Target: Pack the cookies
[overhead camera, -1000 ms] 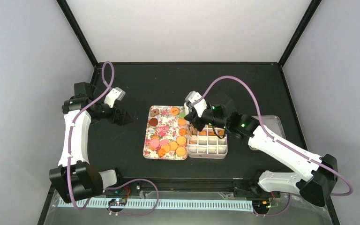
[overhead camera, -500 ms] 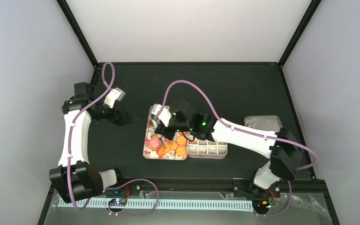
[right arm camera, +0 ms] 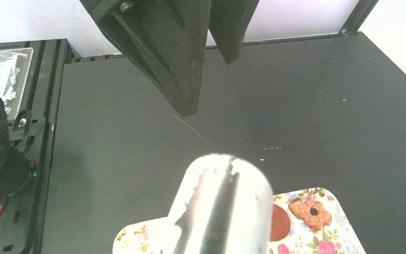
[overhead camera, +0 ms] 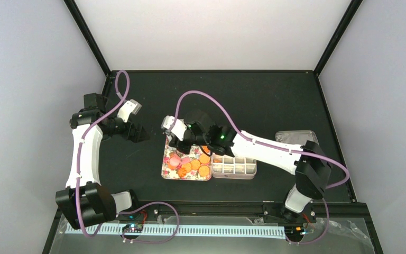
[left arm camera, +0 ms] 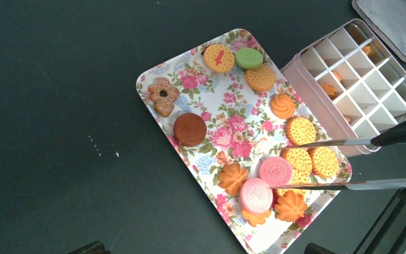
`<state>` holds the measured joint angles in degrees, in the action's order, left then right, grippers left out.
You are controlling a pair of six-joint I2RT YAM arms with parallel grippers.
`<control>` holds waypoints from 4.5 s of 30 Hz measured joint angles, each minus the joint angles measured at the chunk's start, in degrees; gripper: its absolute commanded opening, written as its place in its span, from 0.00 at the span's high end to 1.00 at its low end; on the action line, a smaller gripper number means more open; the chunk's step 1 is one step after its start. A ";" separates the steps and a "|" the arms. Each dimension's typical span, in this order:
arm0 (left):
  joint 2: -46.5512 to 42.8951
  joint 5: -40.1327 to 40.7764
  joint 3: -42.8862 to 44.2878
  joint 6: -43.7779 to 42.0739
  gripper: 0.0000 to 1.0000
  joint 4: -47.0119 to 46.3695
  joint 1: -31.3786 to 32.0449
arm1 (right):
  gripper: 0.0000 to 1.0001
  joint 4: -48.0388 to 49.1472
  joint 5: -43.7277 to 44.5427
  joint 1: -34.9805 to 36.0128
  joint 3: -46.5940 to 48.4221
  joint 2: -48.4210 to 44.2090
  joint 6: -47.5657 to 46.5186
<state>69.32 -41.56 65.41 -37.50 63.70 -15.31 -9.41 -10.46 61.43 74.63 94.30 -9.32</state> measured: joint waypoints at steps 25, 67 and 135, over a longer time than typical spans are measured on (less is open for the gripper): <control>-0.74 0.04 1.01 -0.35 0.01 1.03 0.00 | 0.71 -0.59 -3.78 -4.50 -2.93 1.18 -0.68; -0.74 0.00 1.01 -1.33 0.01 1.03 0.00 | 0.64 -1.79 3.08 -6.80 -3.04 -0.44 -0.07; -0.74 -0.04 1.01 -1.40 0.01 1.05 0.00 | 0.99 6.01 1.03 -7.56 -11.67 -4.31 4.57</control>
<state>68.58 -41.60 66.41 -38.89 64.75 -15.31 -3.40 -9.43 53.87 62.96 90.00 -4.75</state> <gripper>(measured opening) 0.988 0.245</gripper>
